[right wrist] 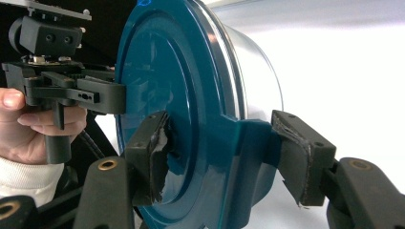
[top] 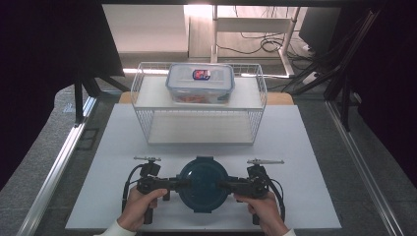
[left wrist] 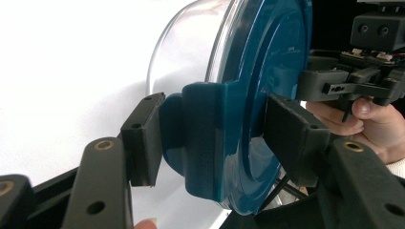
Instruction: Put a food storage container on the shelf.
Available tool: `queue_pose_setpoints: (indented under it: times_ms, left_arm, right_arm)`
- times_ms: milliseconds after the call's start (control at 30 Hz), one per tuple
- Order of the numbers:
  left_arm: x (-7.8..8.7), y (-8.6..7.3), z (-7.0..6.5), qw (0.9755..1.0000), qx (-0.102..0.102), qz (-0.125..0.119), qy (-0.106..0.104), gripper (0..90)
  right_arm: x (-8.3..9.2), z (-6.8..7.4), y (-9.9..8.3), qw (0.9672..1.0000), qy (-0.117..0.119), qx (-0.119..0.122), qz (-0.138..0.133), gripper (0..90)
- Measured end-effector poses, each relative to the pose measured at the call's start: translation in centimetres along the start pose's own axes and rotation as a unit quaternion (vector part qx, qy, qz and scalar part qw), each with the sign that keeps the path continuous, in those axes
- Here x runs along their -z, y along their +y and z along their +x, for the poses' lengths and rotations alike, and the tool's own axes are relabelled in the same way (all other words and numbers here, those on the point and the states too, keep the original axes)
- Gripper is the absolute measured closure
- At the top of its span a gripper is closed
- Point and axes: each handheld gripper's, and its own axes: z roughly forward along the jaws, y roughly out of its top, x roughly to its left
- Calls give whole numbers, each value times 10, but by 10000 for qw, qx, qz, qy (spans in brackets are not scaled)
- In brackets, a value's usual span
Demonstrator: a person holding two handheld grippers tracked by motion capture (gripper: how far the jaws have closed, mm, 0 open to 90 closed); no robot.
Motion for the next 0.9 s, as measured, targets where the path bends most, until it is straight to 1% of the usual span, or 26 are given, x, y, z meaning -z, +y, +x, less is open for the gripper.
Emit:
queue_pose_setpoints:
  times_ms: [133, 267, 400, 467, 700, 867, 900]
  left_arm:
    - [0, 4, -3, 10000, -34, -56, 0, 405]
    - [1, 10, -6, 9999, -106, -84, 0, 403]
    - [4, 17, -11, 9998, -160, -110, 14, 403]
    - [7, 20, -14, 9996, -221, -140, 38, 403]
    - [19, 34, -24, 9990, -384, -235, 74, 403]
    - [25, 44, -32, 9984, -462, -311, 75, 397]
    - [26, 46, -33, 9983, -489, -315, 63, 398]
  right_arm:
    - [3, 3, 4, 9999, -44, 119, -43, 395]
    - [6, 6, 10, 9997, -72, 189, -108, 395]
    - [9, 8, 16, 9995, -72, 247, -158, 396]
    - [10, 10, 20, 9994, -76, 287, -187, 396]
    - [14, 21, 35, 9986, -59, 444, -270, 396]
    - [20, 29, 46, 9978, -108, 555, -343, 396]
    - [23, 32, 51, 9974, -132, 607, -370, 396]
